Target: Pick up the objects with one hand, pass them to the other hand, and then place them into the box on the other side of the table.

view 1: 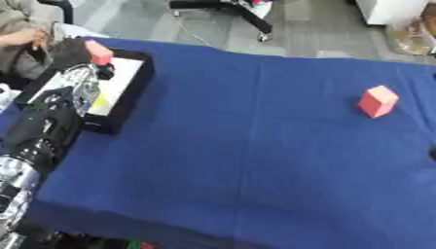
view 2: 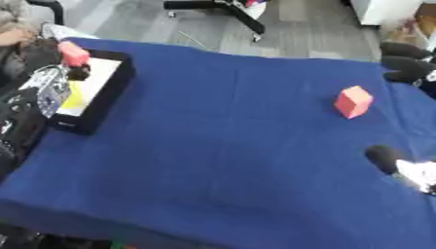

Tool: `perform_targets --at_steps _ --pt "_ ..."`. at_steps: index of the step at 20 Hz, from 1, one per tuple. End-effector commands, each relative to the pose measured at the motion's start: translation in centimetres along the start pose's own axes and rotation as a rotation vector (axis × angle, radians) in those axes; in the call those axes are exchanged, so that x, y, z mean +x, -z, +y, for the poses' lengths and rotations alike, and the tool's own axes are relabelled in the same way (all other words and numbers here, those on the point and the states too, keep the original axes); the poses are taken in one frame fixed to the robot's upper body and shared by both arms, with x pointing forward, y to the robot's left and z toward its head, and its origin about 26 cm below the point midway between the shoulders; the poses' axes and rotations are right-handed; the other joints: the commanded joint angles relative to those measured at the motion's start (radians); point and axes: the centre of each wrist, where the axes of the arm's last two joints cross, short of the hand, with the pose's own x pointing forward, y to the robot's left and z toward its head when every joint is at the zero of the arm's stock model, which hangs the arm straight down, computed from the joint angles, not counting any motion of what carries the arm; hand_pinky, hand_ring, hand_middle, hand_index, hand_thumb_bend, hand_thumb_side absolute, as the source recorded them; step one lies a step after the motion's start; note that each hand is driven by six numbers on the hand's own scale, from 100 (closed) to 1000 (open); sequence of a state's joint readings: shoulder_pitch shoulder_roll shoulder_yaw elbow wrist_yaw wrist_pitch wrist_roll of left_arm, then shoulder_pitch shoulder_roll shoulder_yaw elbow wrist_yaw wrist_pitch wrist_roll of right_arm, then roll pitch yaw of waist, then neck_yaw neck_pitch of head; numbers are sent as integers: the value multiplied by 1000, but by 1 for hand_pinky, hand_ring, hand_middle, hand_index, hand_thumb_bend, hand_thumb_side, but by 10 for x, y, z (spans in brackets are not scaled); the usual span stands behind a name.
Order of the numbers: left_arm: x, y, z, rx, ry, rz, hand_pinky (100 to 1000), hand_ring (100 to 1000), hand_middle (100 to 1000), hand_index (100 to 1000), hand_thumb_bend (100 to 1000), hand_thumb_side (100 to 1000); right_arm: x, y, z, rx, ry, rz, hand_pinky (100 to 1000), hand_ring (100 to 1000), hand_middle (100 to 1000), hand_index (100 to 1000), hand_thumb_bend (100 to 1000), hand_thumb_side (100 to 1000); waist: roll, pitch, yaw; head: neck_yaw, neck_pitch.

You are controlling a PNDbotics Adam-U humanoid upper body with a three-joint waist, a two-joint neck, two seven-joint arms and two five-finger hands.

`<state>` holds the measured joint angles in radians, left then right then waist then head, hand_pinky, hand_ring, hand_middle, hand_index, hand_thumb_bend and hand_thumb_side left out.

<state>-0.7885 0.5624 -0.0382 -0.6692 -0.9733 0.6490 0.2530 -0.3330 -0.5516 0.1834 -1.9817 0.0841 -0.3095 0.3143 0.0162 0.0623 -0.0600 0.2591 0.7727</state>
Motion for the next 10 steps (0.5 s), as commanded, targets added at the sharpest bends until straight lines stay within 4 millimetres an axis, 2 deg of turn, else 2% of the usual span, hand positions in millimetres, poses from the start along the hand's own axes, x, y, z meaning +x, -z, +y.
perform_targets --at_steps 1,7,10 --pt "-6 15 25 78 -10 27 919 859 922 1000 826 853 5 1 -5 4 -22 -14 899 1000 983 934 443 494 1 -19 1 -6 -3" --pt "-8 16 39 170 -102 23 940 883 964 1000 809 879 4 -2 -8 -3 -32 7 897 1000 982 933 445 493 4 -21 4 -20 -3" --pt "-6 12 47 178 -175 -6 945 875 953 1000 747 874 4 -5 -15 -10 -55 36 895 1000 982 934 447 491 7 -20 8 -43 -3"
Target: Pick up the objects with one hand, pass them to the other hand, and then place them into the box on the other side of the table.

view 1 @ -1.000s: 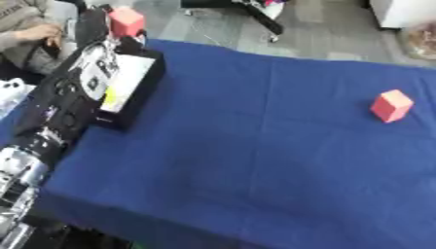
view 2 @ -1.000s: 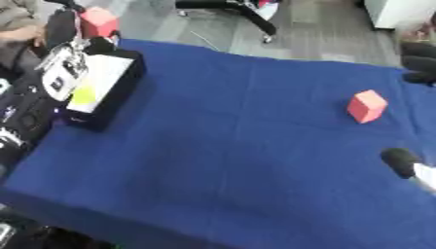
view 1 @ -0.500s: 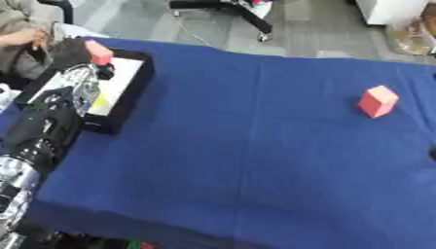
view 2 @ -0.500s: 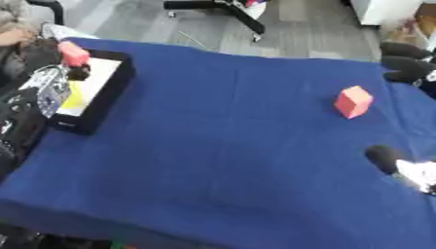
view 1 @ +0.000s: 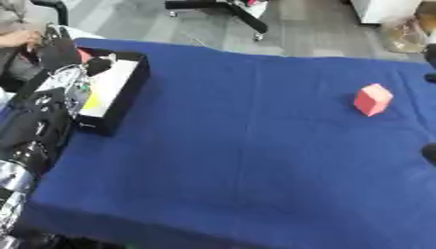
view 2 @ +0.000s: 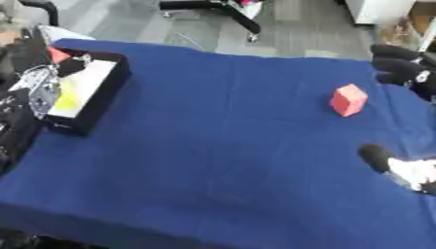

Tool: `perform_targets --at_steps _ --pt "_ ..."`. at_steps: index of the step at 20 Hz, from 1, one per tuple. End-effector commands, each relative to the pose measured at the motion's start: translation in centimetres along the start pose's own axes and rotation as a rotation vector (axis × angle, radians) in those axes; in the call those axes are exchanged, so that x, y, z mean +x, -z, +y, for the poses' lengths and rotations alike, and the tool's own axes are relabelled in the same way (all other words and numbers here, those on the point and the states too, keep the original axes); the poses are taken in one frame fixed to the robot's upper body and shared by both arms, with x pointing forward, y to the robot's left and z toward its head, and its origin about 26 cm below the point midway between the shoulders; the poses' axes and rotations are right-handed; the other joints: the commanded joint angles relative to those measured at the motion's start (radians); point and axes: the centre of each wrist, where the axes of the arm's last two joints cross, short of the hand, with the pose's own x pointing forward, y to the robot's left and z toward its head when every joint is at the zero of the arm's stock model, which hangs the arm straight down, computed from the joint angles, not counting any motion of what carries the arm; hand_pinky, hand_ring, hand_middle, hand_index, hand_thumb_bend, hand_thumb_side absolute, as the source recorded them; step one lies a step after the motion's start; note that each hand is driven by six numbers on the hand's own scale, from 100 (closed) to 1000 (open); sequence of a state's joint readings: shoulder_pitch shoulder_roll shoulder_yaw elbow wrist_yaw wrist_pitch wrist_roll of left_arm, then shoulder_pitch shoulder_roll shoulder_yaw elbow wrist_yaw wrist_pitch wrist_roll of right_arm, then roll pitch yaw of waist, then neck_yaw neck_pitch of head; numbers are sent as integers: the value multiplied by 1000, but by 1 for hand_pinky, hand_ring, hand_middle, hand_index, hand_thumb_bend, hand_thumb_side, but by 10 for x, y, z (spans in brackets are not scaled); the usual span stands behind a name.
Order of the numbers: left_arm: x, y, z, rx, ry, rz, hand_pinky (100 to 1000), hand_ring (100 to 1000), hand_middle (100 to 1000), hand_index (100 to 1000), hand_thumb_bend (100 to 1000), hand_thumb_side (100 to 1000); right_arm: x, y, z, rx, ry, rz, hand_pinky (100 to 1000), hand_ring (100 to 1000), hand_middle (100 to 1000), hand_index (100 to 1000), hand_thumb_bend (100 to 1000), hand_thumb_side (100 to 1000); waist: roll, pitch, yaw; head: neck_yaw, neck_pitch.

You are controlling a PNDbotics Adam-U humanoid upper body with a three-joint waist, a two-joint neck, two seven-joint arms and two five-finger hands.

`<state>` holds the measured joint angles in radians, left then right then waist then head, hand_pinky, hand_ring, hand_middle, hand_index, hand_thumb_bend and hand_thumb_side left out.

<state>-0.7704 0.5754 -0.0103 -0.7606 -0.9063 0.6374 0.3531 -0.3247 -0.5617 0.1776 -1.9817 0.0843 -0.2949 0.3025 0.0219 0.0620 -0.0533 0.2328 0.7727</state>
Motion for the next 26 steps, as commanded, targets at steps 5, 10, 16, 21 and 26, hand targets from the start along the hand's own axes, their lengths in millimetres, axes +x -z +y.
perform_targets --at_steps 5,10,16,21,26 --pt "13 -5 53 79 -313 -137 938 787 805 937 509 864 -1 -11 -32 -31 -104 98 891 1000 983 934 450 486 5 -14 19 -123 -3" --pt "36 -44 86 43 -683 -360 963 752 757 884 334 873 -26 -24 -50 -37 -145 219 893 1000 996 935 449 485 5 -5 44 -303 -3" --pt "46 -100 118 -38 -1117 -604 960 719 715 845 298 853 -65 -44 -70 -56 -157 373 893 1000 1000 934 451 482 -1 5 72 -476 -3" --pt "53 -148 142 -157 -1361 -789 954 698 688 818 259 866 -98 -59 -83 -127 -151 497 892 1000 1000 929 454 478 -8 13 105 -591 -3" --pt "57 -187 160 -293 -1521 -961 952 692 680 808 270 860 -129 -82 -80 -126 -148 630 893 1000 1000 931 455 478 -16 22 138 -670 -3"
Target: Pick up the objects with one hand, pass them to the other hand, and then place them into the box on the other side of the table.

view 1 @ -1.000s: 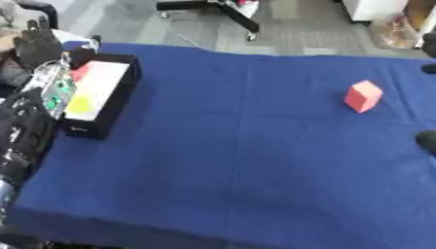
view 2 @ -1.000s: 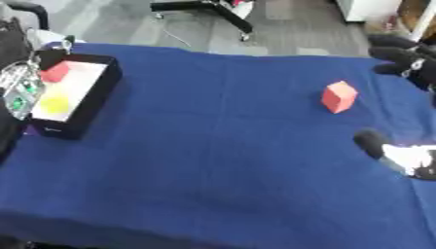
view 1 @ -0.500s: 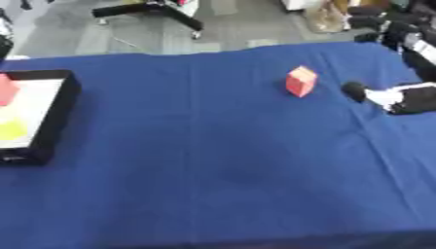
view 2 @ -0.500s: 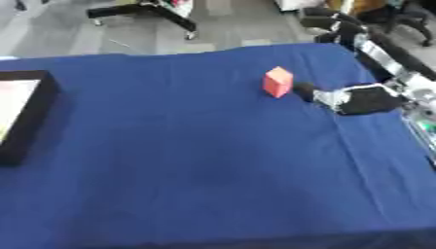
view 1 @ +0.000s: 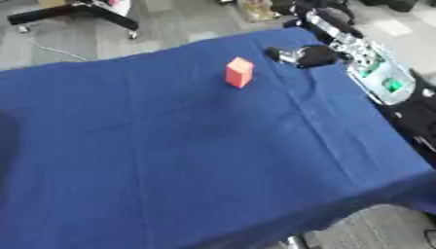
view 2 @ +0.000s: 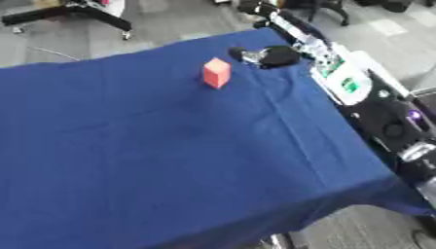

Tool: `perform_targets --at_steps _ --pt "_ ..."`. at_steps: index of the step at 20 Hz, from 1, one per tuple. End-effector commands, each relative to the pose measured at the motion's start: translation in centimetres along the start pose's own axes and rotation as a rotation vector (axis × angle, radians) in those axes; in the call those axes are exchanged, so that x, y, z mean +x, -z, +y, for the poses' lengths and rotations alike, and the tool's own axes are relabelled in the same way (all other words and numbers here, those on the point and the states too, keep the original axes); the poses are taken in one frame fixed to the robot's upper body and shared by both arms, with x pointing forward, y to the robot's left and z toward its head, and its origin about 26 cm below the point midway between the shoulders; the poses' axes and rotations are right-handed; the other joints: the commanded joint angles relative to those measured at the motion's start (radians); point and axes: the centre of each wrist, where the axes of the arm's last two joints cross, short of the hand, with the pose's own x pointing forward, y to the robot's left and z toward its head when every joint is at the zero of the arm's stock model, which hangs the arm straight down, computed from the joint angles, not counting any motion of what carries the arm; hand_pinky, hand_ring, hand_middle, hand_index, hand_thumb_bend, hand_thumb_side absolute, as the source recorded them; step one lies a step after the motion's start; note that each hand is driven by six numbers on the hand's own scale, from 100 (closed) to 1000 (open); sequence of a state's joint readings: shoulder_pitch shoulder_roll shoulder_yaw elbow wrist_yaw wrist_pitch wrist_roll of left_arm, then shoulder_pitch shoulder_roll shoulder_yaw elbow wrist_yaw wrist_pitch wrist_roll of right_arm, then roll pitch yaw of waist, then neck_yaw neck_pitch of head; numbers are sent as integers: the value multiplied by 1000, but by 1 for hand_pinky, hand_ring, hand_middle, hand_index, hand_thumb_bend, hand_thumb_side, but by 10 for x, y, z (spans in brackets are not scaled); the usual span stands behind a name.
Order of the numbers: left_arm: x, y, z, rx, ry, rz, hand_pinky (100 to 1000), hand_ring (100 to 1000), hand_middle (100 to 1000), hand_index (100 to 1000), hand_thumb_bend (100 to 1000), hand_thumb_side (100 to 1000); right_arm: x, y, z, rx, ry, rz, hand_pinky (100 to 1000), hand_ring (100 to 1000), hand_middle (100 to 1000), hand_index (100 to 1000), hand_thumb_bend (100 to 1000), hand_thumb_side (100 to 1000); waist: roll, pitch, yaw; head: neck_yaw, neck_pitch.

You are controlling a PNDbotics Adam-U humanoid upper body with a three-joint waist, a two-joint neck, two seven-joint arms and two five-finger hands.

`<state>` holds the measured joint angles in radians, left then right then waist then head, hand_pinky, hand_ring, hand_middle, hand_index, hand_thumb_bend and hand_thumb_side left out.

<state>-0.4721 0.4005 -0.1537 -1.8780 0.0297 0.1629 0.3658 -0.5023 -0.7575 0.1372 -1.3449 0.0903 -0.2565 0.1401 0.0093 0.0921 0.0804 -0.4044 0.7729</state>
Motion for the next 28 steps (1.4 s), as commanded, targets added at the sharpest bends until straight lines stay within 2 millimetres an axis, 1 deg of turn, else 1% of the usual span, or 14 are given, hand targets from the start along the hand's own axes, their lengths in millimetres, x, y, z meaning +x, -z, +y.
perform_targets --at_steps 1,3,6,11,15,20,27,28 --pt "25 -6 -9 -71 -121 -85 952 692 680 807 275 856 -20 -3 -9 -9 -40 78 894 1000 1000 932 458 477 -5 -6 10 -44 -3" --pt "29 -11 -16 -112 -187 -107 952 691 679 807 271 859 -35 -6 -6 -10 -49 138 894 1000 1000 931 460 480 -6 -1 23 -62 -3" --pt "29 -17 -26 -175 -261 -135 953 685 672 807 264 863 -53 -9 -4 -35 -60 224 894 1000 1000 930 476 488 -4 7 46 -92 -3" --pt "30 -23 -42 -249 -360 -172 953 686 672 808 268 864 -72 -14 -4 -104 -83 317 893 1000 1000 928 490 501 1 21 83 -142 -3" --pt "32 -26 -52 -286 -409 -188 953 685 670 808 259 873 -78 -14 -4 -132 -94 344 892 1000 1000 925 497 508 5 31 110 -175 -3" --pt "35 -25 -57 -310 -425 -210 953 683 668 808 248 881 -81 -13 -5 -145 -103 356 890 1000 1000 922 500 510 11 44 144 -202 -3" --pt "36 -26 -60 -315 -437 -215 953 677 663 807 232 893 -80 -9 -5 -143 -110 352 888 1000 1000 923 499 496 13 59 175 -216 -3" --pt "36 -26 -60 -316 -438 -216 953 677 663 807 227 897 -81 -9 -5 -140 -113 354 886 1000 1000 923 494 470 13 62 178 -216 -3"
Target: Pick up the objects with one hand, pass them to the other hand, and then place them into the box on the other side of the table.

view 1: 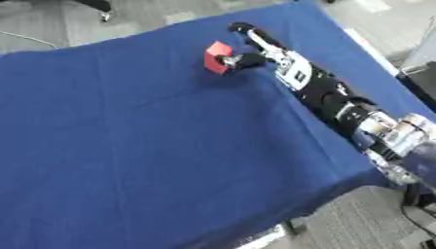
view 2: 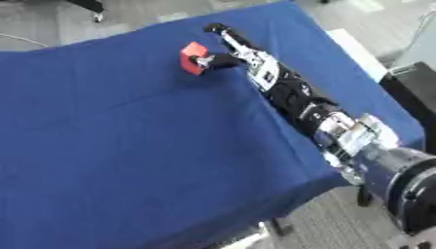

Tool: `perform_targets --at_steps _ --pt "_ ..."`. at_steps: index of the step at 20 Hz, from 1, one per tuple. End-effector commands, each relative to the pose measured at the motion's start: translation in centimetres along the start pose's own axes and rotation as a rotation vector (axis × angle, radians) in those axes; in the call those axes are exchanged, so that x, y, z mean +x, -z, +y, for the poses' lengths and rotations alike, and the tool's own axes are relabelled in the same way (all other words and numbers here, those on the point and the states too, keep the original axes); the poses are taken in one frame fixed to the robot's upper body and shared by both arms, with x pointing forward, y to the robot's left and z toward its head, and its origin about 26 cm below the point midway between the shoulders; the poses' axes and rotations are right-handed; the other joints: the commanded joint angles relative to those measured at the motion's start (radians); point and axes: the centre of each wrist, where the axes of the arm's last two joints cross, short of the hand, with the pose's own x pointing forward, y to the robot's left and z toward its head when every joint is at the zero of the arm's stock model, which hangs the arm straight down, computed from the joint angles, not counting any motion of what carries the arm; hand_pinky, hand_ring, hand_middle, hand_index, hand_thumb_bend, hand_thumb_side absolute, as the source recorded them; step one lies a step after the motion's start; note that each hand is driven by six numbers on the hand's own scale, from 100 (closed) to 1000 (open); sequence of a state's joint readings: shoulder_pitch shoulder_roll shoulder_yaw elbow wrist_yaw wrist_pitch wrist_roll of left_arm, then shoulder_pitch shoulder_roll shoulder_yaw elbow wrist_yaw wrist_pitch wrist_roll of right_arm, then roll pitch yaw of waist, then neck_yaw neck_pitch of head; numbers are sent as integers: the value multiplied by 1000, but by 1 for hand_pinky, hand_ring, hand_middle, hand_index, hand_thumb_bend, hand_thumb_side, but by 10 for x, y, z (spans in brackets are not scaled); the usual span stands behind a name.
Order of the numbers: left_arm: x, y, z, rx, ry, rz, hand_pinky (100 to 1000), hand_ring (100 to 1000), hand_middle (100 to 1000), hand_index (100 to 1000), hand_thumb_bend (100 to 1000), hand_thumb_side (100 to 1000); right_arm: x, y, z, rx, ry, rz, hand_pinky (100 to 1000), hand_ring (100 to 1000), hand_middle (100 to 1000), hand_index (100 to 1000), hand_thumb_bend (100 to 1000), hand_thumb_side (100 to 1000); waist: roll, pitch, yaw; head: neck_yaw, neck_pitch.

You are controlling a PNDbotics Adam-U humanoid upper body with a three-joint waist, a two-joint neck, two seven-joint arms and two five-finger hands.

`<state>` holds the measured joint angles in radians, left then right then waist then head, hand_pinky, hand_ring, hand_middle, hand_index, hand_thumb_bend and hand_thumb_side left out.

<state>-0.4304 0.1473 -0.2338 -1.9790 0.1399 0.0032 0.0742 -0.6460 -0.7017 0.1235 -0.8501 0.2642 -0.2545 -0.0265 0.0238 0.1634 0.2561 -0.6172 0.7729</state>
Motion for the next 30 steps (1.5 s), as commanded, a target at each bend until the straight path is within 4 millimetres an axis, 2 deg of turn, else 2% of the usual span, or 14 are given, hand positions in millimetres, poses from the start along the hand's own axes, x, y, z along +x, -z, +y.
perform_targets --at_steps 1,3,9,13,18,21,23,24,25,27,30 --pt "8 4 -3 -15 -4 -36 953 676 663 807 226 899 3 4 -16 -25 -35 -10 885 1000 1000 923 492 461 -2 -8 5 -5 -3" --pt "8 4 -3 -15 -3 -38 953 674 662 807 220 903 2 4 -14 -12 -47 -6 884 1000 1000 923 454 400 -3 -4 9 -6 -3" --pt "7 2 -4 -9 -1 -27 953 670 660 806 217 911 1 4 -8 20 -66 7 876 1000 991 911 434 353 -8 0 13 -5 -3" --pt "6 2 -4 -7 0 -23 953 668 659 806 217 913 1 4 -4 30 -81 7 868 1000 937 886 402 307 -11 1 15 -7 -3" --pt "5 1 -4 -2 -1 -17 953 666 659 806 213 917 1 4 -1 13 -96 6 846 1000 834 835 303 195 -13 1 16 -10 -3" --pt "5 0 -4 1 -1 -14 953 666 659 806 212 918 2 5 -2 -37 -94 1 821 976 753 738 228 142 -13 0 16 -12 -3" --pt "5 0 -4 2 -1 -13 953 665 659 806 211 918 3 5 -3 -84 -88 -2 800 944 698 639 155 106 -12 0 15 -15 -3" --pt "5 0 -4 3 -1 -13 953 665 659 806 211 918 3 5 -3 -108 -84 -2 800 944 698 639 155 106 -12 0 15 -16 -3" --pt "5 0 -4 3 -1 -12 953 665 659 806 210 918 3 5 -4 -135 -78 -3 787 926 665 562 101 100 -12 0 14 -17 -3" --pt "5 0 -4 5 0 -9 952 665 658 805 209 919 4 5 -4 -181 -64 -6 779 922 637 502 100 100 -11 -1 13 -18 -3" --pt "4 -1 -4 7 2 -2 953 664 657 804 208 921 10 6 -6 -222 -45 -32 777 919 621 472 100 100 -11 -5 8 -15 -3"
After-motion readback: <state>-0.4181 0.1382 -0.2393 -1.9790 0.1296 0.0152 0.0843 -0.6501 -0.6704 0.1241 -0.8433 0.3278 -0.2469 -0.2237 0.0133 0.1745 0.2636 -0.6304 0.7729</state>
